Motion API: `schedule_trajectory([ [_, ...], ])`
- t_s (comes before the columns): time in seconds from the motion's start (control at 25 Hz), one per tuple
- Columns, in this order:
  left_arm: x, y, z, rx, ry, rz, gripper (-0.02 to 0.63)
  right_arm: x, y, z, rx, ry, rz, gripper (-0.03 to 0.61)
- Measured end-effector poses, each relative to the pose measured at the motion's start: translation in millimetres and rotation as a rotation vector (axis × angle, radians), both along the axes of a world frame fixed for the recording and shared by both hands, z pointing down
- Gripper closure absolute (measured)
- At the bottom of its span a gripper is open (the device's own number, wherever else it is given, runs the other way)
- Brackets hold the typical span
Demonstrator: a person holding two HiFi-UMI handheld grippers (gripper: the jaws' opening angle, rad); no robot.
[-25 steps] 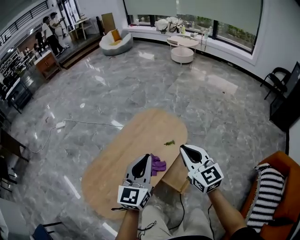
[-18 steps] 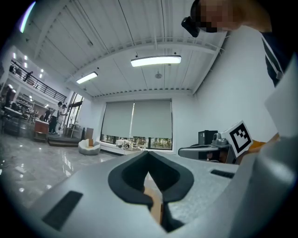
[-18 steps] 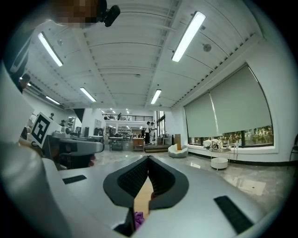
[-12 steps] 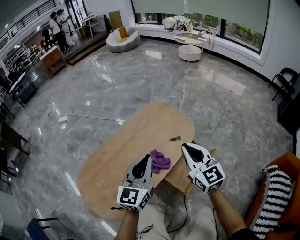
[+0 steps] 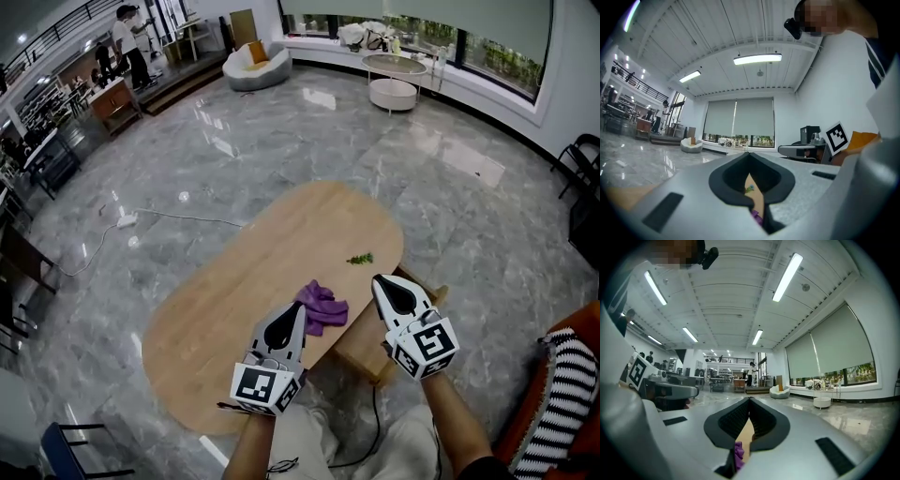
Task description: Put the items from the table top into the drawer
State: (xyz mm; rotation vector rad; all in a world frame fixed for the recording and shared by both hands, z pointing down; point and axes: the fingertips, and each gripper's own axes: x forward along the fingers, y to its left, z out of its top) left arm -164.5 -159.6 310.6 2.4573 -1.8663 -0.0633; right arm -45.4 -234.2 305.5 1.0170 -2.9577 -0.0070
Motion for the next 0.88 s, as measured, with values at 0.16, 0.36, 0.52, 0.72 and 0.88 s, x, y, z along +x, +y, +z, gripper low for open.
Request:
schedule_trajectory([
  [0.16,-9.4,2.9,26.5,0.02,-0.011,-0.011,0.614,-6.0,-1.1,24.9,0.016,-0.011,-0.002,0.565],
  [0.36,-15.5,7.9,52.6,0.036,-0.032,-0.026,0.614,-10.2,1.2,56.5,0.028,-0.019,-0.019,0.565],
  [0.52,-18.3,12.4,68.2,0.056,-0.051,-0.037,0.614,-11.3,3.6,75.2,0.043,-0.025,-0.029,0.565],
  [0.72,-18.3,13.6,84.5,0.062,-0.068,-0.049,0.614,-10.5,6.8,92.3,0.057,-0.026,-0.04,0.565],
  [0.88,-14.9,11.0,94.2,0.069,-0.076,-0.05,0.614,-3.3,7.5,101.3,0.07,-0.027,-0.04,0.565],
])
